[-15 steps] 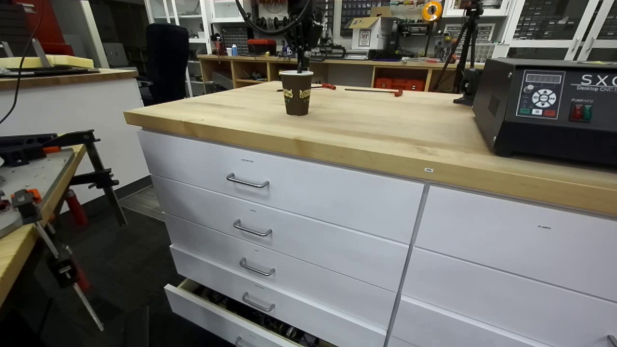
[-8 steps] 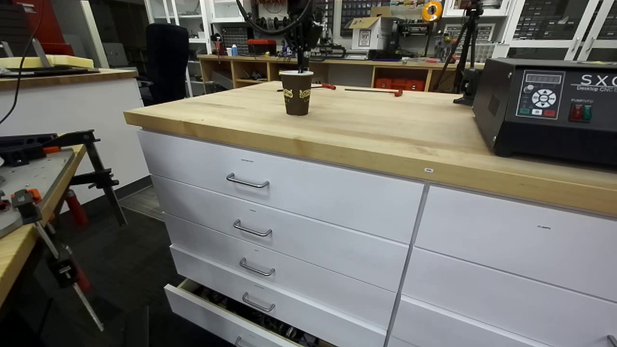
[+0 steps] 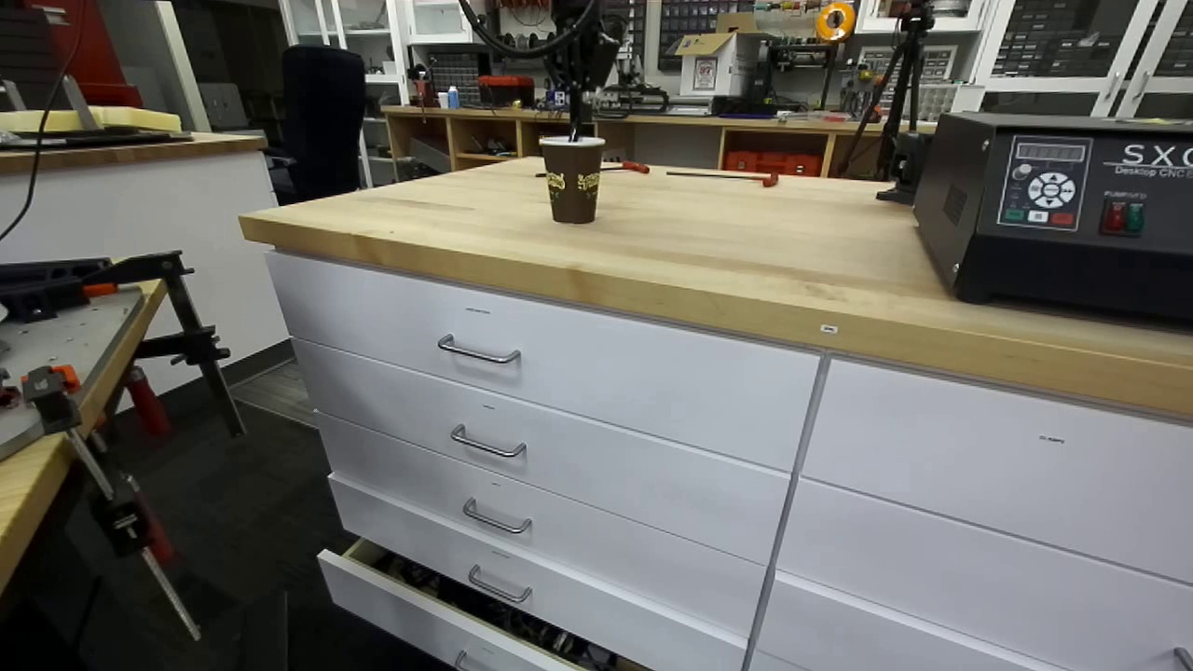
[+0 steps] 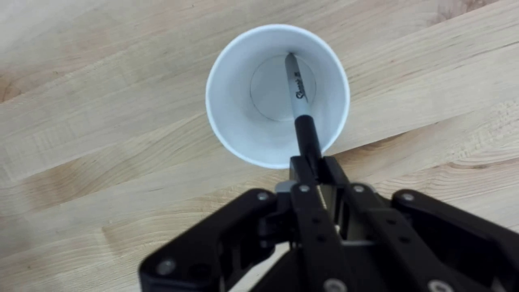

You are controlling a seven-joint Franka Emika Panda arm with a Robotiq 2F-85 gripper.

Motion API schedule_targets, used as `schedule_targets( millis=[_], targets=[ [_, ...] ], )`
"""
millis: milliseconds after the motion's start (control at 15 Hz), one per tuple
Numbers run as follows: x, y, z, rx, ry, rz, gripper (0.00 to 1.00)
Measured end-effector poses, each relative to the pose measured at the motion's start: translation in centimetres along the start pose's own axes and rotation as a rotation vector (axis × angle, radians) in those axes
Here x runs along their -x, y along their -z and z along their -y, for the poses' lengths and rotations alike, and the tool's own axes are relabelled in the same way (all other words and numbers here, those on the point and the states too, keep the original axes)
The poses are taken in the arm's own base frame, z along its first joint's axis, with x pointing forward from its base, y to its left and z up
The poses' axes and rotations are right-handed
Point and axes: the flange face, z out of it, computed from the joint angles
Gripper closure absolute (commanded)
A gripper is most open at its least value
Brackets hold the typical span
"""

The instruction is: Take the marker from the brown cup and put it on the table

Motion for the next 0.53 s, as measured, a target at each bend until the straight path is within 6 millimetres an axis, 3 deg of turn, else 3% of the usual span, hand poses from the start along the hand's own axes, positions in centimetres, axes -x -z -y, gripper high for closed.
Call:
schedule_targets(
  millis=[200, 533],
  targets=[
    [0.4, 2.8, 1.0, 0.007, 0.018, 0.025, 0.97],
    [1.6, 9.5, 4.0, 0.002, 0.083, -0.031, 0.97]
  ],
)
